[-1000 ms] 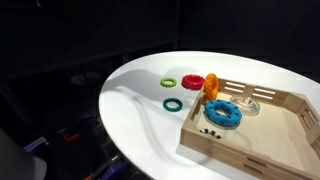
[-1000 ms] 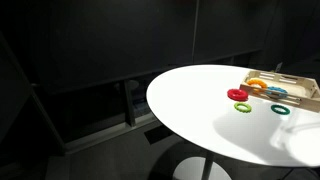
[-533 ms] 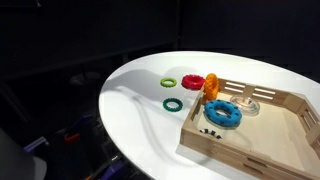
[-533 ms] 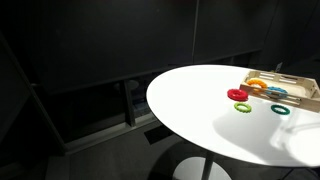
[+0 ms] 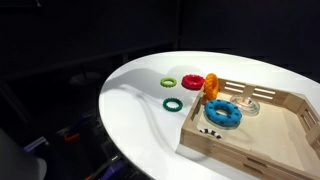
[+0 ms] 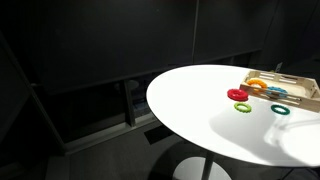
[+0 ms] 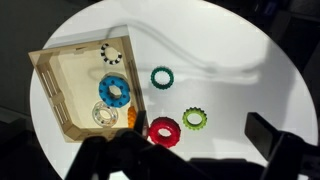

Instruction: Pick up the green ring and put it in the tray

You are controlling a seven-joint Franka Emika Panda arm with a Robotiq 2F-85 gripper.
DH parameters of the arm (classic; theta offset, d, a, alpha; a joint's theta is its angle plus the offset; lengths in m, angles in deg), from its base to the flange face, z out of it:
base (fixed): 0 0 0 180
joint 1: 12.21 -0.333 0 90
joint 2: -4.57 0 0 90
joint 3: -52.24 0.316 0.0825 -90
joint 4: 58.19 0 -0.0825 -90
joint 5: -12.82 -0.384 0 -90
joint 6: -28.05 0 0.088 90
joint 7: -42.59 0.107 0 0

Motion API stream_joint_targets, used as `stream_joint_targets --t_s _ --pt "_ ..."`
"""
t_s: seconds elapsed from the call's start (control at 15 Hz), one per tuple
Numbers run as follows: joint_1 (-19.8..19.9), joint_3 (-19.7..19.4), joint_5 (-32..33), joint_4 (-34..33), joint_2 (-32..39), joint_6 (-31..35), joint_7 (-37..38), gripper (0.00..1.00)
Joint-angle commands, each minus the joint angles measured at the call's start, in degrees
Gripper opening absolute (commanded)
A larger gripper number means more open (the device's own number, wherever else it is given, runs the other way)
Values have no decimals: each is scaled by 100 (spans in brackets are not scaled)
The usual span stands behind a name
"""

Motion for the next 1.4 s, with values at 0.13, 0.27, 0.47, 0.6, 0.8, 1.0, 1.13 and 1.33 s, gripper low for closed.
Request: stream_joint_targets --t_s 0.13,0.27,0.47,0.6,0.8,1.0,1.13,1.33 --pt "-65 -63 -129 -743 743 -30 286 100" --pt "-45 -146 -215 -944 1002 -56 290 100" --pt "1 -351 -394 -1154 1401 -61 249 100" --pt "72 -478 -462 -1202 1652 23 284 100" --pt "185 -665 -555 -1112 1991 228 281 100" --pt "330 -802 -539 -979 2322 500 309 100" --pt "442 -855 -455 -865 2521 812 371 100" --pt "562 -931 -491 -793 2853 1079 395 100"
